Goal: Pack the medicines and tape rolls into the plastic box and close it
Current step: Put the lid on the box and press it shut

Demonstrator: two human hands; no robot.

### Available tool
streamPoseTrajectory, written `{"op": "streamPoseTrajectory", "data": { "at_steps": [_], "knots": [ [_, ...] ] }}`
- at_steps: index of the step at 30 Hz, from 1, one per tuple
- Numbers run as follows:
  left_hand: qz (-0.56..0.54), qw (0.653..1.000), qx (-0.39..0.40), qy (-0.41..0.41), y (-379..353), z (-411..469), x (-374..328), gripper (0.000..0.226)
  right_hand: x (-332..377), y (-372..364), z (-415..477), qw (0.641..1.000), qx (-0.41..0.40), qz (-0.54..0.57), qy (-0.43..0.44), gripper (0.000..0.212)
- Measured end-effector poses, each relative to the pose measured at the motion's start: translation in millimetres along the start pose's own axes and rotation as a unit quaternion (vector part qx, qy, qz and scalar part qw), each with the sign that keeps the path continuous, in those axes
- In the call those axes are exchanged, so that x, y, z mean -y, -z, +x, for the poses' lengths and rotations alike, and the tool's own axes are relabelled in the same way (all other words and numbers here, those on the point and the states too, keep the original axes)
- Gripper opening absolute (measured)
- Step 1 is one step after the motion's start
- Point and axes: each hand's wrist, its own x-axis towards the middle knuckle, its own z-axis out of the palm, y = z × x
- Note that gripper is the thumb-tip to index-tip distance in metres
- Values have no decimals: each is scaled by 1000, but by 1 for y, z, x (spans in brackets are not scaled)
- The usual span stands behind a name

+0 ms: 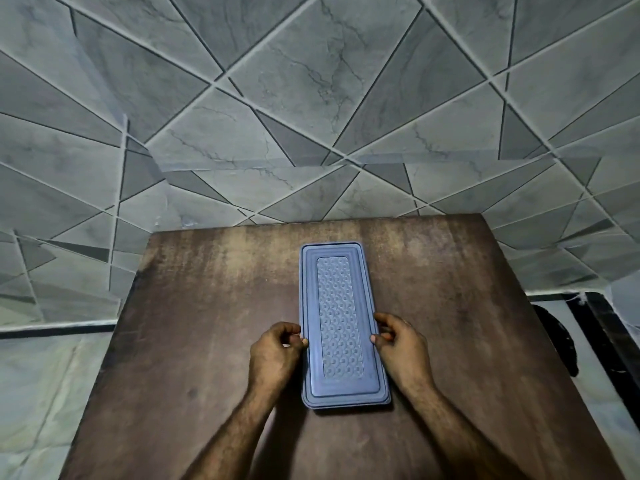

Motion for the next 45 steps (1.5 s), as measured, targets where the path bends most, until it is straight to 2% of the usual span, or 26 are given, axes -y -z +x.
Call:
{"op": "streamPoseTrajectory", "data": {
  "at_steps": [2,5,8,10,13,16,22,26,30,34,38,42,45],
  "knots": [
    [-17,999,34,26,3,-2,4,16,-6,3,-2,999,19,30,-18,40],
    [-129,977,118,119,9,-12,12,15,-22,6,-8,994,54,52,-84,29],
    [-192,945,189,183,18,-23,20,17,-33,12,-17,961,128,163,-183,21],
    [-209,928,222,214,20,-29,26,22,-36,18,-24,935,170,214,-227,23],
    [-216,915,249,234,21,-36,29,28,-38,23,-30,920,214,216,-246,32],
    [-222,915,246,230,19,-39,28,31,-37,24,-33,914,211,229,-259,32],
    [-226,918,195,260,8,-41,26,21,-40,22,-34,901,193,266,-283,28],
    [-230,918,171,275,3,-41,26,21,-39,20,-34,908,173,258,-282,28],
    [-222,920,171,274,3,-38,28,21,-38,15,-34,920,148,236,-275,28],
    [-220,915,205,270,9,-36,29,22,-36,21,-32,911,171,244,-286,29],
    [-221,920,223,236,14,-27,20,19,-33,23,-25,910,183,251,-274,28],
    [-252,932,174,193,10,-3,0,7,-17,16,-1,921,137,269,-244,18],
    [-255,937,158,178,6,11,-9,2,-9,11,14,923,121,276,-241,18]
  ]
}}
